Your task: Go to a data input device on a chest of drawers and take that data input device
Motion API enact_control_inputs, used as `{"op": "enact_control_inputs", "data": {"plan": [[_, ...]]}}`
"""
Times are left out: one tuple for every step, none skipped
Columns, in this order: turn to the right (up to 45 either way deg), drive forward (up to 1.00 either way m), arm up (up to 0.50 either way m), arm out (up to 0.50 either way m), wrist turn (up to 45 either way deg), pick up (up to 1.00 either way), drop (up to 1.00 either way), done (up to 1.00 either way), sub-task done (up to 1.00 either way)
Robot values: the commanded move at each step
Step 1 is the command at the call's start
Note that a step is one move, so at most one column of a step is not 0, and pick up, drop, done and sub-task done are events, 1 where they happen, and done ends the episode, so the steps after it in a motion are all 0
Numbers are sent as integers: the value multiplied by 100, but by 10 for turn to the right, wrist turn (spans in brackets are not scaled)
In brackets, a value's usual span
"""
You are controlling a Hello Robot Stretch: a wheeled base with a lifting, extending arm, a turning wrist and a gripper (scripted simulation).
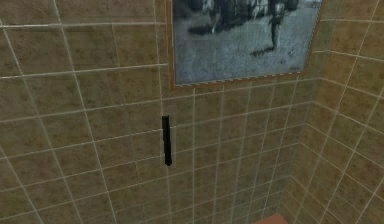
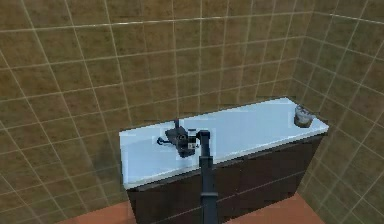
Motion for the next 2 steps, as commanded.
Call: {"op": "enact_control_inputs", "data": {"plan": [[0,0,10,0,0,0,0,0,0],[0,0,0,0,0,0,0,100,0]]}}
